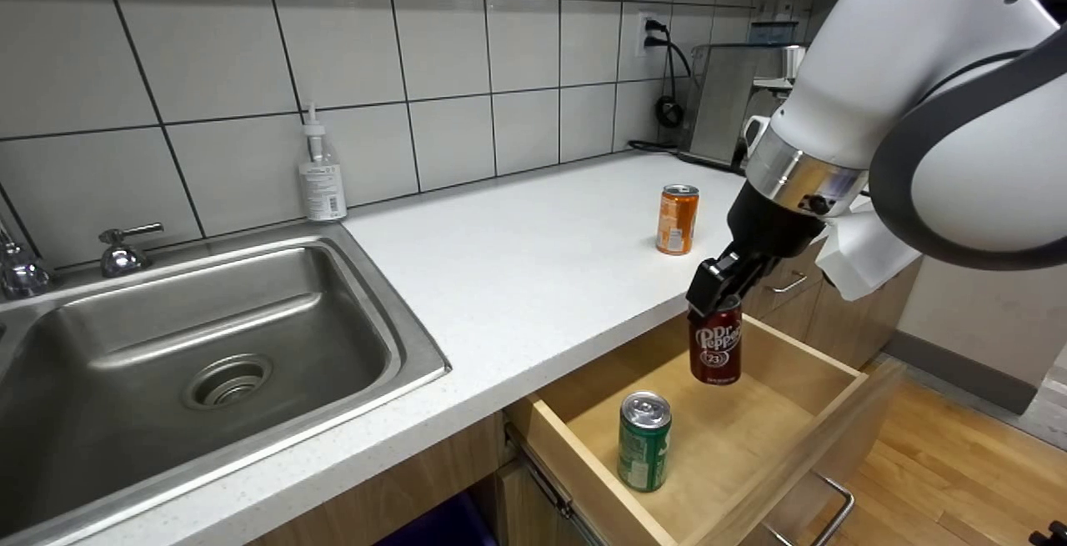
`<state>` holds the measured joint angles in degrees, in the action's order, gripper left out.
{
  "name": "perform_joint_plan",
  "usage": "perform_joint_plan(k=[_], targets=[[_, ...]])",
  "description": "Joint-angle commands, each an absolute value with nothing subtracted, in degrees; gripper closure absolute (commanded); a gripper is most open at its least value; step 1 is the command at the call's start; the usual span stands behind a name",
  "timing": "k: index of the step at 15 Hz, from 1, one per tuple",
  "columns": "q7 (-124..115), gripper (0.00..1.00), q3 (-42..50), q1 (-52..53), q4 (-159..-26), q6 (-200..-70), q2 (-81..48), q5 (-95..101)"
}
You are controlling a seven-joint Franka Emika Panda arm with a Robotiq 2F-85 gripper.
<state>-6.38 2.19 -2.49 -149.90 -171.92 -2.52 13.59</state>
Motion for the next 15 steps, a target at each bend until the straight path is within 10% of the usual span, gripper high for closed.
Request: perform_joint_plan(k=[1, 15], targets=[[-6.83, 0.62, 2.49, -2.54, -148.12, -173.40, -4.95, 14.23], [-8.29, 0.62, 5.05, -0.05, -148.24, -178.15, -10.28, 15.78]])
